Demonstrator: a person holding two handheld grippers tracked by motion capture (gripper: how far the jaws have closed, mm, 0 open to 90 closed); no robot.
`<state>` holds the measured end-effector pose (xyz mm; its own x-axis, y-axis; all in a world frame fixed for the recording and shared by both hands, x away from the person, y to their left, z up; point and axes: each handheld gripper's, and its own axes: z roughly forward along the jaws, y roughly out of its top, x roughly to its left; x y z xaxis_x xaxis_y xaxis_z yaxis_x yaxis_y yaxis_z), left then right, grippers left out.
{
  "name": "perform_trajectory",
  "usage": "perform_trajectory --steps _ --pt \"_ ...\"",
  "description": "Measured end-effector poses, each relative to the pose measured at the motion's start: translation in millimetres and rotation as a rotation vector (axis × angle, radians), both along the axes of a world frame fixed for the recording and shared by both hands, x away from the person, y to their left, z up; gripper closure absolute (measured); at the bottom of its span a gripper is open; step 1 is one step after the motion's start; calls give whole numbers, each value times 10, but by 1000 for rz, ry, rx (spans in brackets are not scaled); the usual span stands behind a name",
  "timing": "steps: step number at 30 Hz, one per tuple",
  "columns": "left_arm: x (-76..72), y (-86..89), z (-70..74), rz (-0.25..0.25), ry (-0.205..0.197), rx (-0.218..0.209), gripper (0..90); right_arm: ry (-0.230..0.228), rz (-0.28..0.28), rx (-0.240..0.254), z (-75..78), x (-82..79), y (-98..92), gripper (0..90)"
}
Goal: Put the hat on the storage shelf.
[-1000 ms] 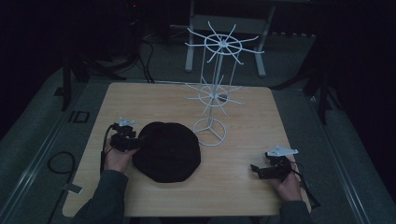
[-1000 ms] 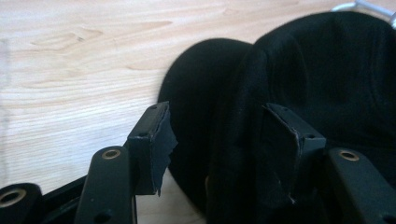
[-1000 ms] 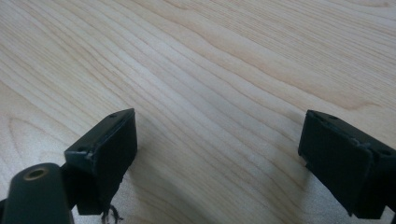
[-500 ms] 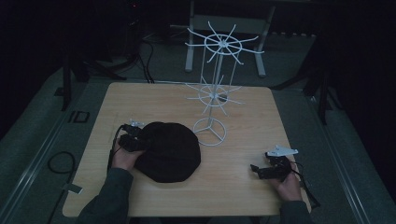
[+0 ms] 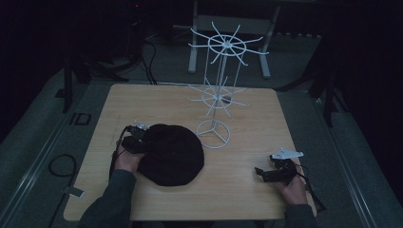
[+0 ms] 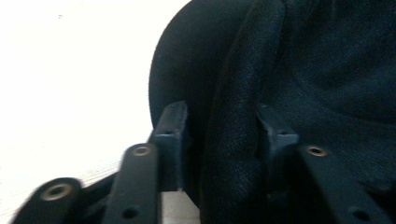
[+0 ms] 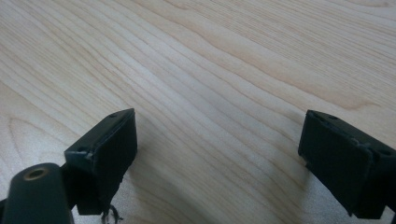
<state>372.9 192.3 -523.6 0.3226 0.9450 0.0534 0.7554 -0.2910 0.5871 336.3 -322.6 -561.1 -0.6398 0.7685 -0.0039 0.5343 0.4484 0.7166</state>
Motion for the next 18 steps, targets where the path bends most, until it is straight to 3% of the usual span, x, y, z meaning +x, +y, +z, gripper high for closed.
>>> perform_trajectory --steps 6,18 --pt "-23 11 45 3 -18 -10 755 -1 1 0 0 1 0 115" --pt "-39 180 65 21 -12 -151 785 -1 0 0 0 1 0 115"
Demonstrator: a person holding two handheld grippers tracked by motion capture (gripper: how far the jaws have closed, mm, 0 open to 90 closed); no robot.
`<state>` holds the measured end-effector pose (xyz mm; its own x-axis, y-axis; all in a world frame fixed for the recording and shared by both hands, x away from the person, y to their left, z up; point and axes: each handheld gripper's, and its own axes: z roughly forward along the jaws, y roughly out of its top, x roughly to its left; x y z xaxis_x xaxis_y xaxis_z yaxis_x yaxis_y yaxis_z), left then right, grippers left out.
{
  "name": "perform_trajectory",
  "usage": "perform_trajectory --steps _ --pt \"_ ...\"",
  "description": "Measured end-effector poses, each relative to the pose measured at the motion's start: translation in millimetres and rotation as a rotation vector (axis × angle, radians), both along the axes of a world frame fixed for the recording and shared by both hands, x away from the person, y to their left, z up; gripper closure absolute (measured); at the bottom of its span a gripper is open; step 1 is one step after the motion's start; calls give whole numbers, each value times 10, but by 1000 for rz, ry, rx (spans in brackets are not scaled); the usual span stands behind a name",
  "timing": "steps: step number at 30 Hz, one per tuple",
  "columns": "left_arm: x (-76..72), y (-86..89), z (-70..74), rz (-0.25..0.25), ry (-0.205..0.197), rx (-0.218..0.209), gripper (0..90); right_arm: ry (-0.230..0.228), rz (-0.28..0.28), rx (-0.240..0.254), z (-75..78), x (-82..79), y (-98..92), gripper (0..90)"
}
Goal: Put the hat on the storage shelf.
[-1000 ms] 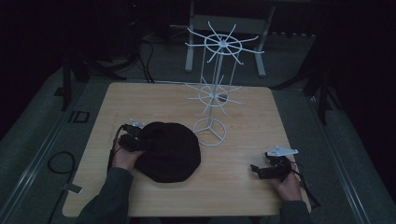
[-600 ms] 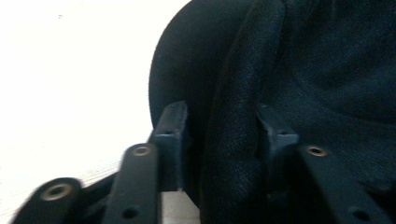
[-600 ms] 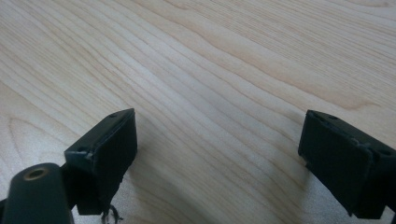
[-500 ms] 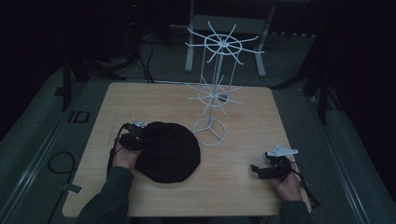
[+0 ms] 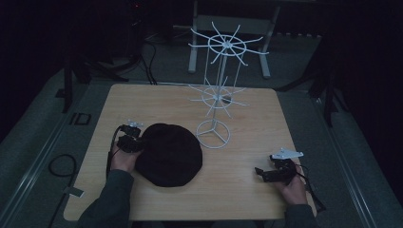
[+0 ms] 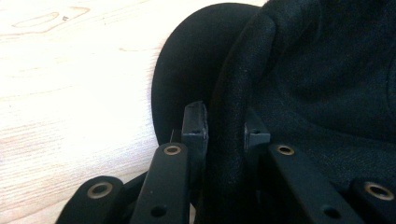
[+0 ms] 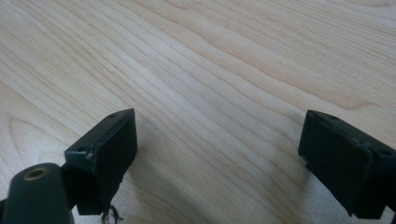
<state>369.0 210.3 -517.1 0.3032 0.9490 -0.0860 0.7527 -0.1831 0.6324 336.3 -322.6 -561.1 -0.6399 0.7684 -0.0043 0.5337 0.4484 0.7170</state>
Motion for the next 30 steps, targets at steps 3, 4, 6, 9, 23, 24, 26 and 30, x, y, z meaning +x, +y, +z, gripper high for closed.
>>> perform_trajectory --steps 3,4,6,9,23,24,26,30 --pt "-12 33 2 13 -4 -31 791 0 0 0 0 0 0 115" --pt "-15 47 5 15 -5 -46 793 0 0 0 0 0 0 115" --pt "-24 72 17 23 -8 -69 794 0 0 0 0 0 0 115" --pt "-33 103 41 28 -16 -95 795 0 0 0 0 0 0 115" --pt "-76 196 209 33 -52 -199 793 0 0 0 0 0 0 115" --pt "-80 195 221 34 -56 -206 793 0 0 0 0 0 0 115" --pt "-83 197 245 33 -62 -220 792 0 0 0 0 0 0 115" --pt "-89 197 294 33 -72 -258 792 0 0 0 0 0 0 115"
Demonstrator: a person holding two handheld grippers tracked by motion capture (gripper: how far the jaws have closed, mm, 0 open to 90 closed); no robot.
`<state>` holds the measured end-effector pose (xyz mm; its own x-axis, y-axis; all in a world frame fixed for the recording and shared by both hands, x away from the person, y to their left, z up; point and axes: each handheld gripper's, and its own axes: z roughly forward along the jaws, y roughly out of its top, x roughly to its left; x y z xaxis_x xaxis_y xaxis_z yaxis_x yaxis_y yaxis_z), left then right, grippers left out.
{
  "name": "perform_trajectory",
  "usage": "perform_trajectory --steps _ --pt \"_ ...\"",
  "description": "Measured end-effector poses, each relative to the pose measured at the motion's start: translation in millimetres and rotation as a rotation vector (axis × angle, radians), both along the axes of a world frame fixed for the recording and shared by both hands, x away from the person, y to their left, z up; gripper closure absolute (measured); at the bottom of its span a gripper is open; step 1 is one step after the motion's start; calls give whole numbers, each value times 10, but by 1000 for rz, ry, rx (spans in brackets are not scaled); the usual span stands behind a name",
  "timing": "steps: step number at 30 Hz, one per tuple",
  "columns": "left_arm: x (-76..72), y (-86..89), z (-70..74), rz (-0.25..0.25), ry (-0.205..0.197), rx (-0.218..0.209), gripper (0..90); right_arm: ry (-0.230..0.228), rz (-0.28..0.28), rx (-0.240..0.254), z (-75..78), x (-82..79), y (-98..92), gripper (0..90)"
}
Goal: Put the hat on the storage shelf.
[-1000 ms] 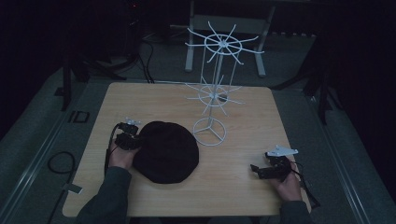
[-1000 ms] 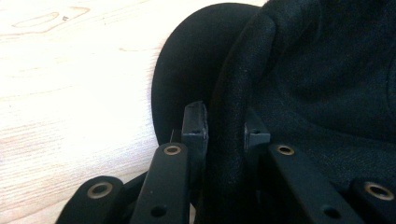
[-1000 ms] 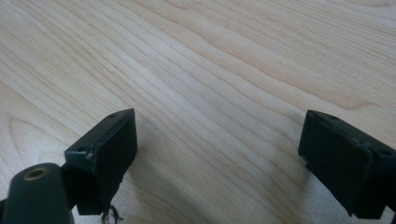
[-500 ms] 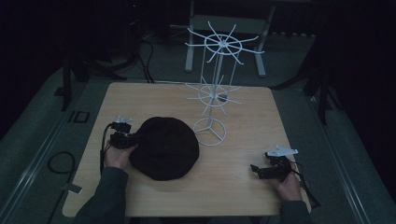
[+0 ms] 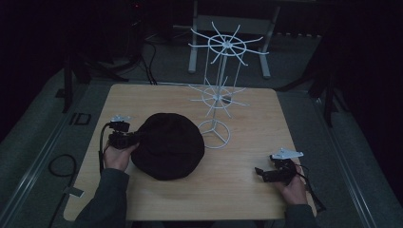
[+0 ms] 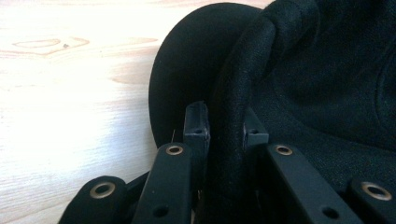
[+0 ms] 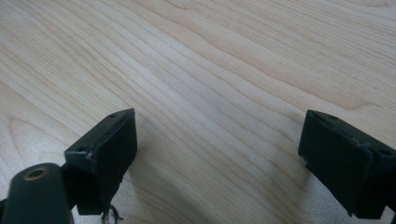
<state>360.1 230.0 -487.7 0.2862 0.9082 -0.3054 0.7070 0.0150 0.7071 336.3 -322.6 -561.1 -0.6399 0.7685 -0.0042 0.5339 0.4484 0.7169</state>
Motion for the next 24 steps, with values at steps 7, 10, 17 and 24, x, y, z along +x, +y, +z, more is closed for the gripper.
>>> perform_trajectory --steps 7,10,17,24 --pt "-9 7 72 -6 -15 -36 791 0 0 0 0 0 0 115" --pt "-5 11 108 -1 -20 -20 791 0 0 0 0 0 0 115" --pt "-10 51 174 17 -34 -21 788 0 0 0 0 0 0 115" --pt "-18 100 266 22 -54 -62 789 0 0 0 0 0 0 115"
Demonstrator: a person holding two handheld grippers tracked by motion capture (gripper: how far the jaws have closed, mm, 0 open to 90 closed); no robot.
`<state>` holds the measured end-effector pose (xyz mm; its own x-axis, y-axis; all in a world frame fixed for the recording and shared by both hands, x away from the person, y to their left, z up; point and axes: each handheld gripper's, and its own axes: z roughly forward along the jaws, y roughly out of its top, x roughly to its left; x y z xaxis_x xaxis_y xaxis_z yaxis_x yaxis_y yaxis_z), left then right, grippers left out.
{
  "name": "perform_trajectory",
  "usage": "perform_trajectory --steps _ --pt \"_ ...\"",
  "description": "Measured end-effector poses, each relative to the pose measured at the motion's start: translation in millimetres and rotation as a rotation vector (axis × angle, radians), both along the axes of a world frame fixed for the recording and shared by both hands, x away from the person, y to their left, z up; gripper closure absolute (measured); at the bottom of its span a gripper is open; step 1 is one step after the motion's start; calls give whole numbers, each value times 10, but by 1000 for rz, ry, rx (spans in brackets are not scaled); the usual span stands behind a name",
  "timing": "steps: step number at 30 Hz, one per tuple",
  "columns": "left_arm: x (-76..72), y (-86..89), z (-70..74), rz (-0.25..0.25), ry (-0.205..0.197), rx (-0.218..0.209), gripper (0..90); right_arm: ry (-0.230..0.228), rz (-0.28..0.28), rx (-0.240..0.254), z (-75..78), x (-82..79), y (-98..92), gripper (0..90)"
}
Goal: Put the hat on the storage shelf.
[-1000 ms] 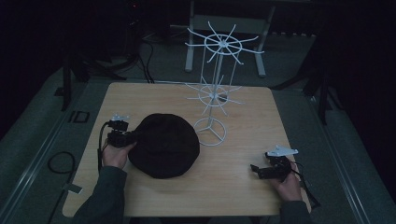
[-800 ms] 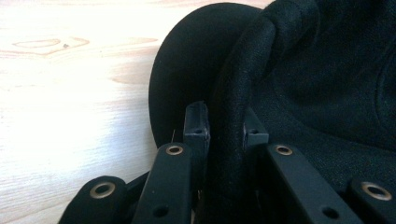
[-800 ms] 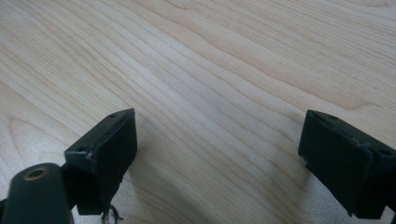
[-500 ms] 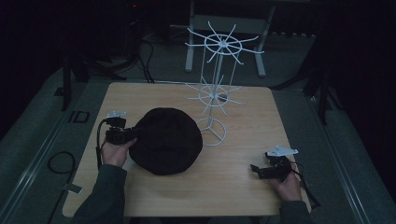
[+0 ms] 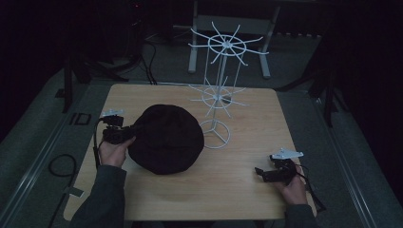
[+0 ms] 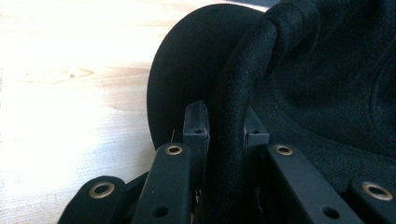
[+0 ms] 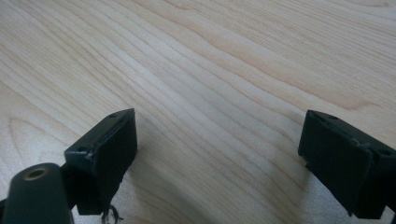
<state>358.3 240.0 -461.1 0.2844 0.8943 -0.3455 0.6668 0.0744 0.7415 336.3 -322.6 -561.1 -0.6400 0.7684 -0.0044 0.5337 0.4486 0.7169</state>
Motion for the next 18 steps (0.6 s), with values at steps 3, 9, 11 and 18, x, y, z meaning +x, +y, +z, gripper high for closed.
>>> perform_trajectory --steps 3,9,11,18 --pt "-3 14 48 -2 -11 -14 789 0 0 0 0 0 0 115" --pt "-16 59 119 3 -23 -39 788 0 0 0 0 0 0 115" --pt "-21 78 139 6 -26 -45 788 0 0 0 0 0 0 115" --pt "-38 139 204 12 -47 -73 788 0 0 0 0 0 0 115"
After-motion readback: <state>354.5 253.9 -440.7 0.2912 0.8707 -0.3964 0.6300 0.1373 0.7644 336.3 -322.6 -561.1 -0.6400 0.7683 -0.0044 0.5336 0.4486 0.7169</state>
